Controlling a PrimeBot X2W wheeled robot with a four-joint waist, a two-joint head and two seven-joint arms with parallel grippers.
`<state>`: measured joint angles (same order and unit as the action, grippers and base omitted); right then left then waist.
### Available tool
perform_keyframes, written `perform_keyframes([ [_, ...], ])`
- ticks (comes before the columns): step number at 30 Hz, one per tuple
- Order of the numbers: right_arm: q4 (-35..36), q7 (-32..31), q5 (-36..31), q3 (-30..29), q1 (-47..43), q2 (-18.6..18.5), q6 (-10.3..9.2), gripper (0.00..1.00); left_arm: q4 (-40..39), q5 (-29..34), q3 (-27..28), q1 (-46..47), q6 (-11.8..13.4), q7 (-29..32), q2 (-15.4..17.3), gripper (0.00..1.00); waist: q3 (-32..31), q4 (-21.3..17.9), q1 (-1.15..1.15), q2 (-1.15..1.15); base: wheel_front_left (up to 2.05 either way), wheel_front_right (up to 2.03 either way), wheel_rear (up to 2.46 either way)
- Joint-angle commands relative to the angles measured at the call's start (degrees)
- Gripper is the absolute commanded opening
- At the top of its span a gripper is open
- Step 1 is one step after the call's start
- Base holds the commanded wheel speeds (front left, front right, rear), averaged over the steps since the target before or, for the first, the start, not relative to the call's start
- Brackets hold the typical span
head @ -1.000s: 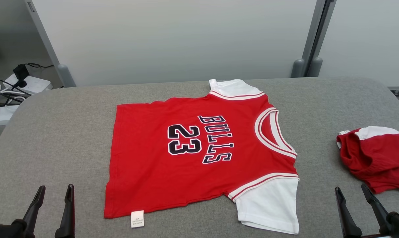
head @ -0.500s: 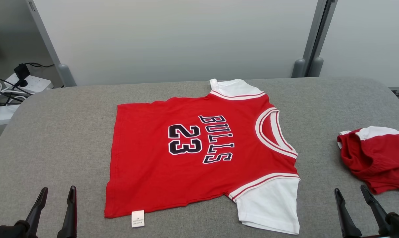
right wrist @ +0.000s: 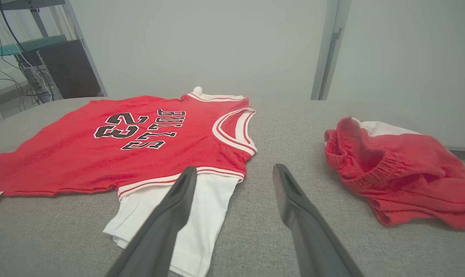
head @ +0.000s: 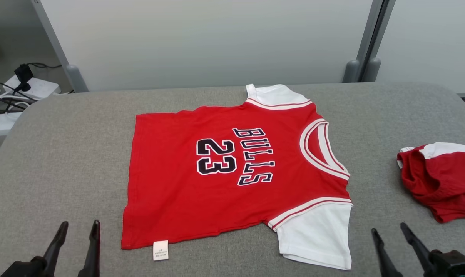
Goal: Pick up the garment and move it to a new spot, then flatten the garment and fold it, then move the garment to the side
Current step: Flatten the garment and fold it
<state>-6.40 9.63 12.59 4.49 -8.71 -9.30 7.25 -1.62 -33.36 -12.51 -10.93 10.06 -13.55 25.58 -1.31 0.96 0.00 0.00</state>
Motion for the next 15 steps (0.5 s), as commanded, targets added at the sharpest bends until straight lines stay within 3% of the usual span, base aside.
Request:
perform_keyframes([
  [1,0.88,-0.38,0.13,1.9,2.14,-1.44,0.24,1.0,-0.61,0.38,1.76,4.26,-0.56,0.2,0.7,1.0,0.75,0.11,0.0,0.0,0.0,0.0,0.0],
  [15,-5.95,-3.0,2.53,8.18,3.64,-2.14,0.24,1.0,8.62,-3.62,-3.34,10.05,-5.85,4.4,-2.98,1.0,10.14,1.04,0.0,0.0,0.0,0.0,0.0],
])
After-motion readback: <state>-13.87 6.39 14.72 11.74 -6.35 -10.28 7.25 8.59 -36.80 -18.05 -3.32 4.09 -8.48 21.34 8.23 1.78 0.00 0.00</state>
